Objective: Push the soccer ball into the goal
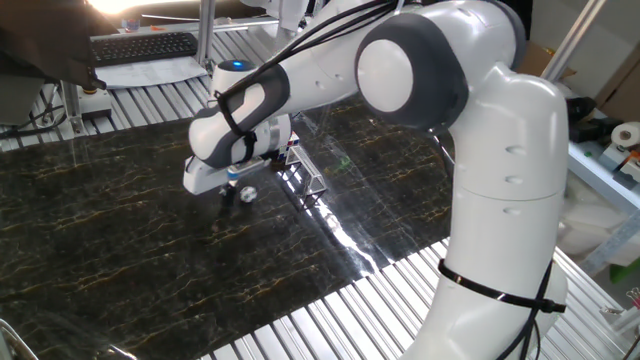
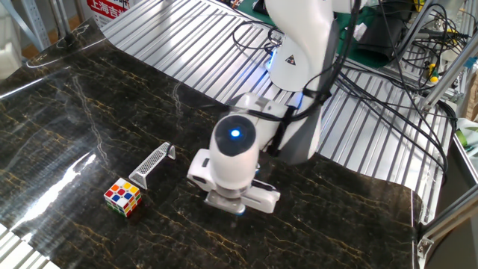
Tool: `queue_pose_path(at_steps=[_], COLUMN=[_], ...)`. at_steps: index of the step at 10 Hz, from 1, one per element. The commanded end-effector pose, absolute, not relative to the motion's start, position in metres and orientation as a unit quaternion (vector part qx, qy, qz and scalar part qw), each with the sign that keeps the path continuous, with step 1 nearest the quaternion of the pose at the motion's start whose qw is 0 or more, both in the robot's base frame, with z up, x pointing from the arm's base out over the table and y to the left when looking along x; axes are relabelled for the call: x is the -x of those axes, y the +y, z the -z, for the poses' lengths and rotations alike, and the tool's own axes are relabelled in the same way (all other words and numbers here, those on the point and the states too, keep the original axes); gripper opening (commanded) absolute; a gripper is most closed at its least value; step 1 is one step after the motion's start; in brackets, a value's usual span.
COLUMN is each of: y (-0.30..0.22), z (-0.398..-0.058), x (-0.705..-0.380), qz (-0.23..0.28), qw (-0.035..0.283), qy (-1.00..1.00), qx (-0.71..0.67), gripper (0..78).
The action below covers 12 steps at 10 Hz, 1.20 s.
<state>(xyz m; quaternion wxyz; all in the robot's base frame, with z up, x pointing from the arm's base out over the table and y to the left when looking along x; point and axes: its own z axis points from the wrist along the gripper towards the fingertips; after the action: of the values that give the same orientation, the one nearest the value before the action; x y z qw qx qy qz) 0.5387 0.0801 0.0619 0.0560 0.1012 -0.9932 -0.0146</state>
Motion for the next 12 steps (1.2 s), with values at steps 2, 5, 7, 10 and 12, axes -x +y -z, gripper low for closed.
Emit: queue_pose_path(at_steps=[2,5,7,10,12], y=[0.121,0.155,0.158,0.159,0.175], z=[-0.140,-0.153,-0.158,-0.159,-0.163], x=[-0.566,-0.569,-0.568,-0.568,-0.568], qz=[0.036,0.036,0.037,0.036,0.033], qw=[0.053,0.025,0.025,0.026,0.025], qy=[-0.998,-0.999,-0.999,-0.999,-0.999], qx=[-0.029,0.022,0.017,0.032,0.034], gripper=[0.0,0.0,0.0,0.0,0.0])
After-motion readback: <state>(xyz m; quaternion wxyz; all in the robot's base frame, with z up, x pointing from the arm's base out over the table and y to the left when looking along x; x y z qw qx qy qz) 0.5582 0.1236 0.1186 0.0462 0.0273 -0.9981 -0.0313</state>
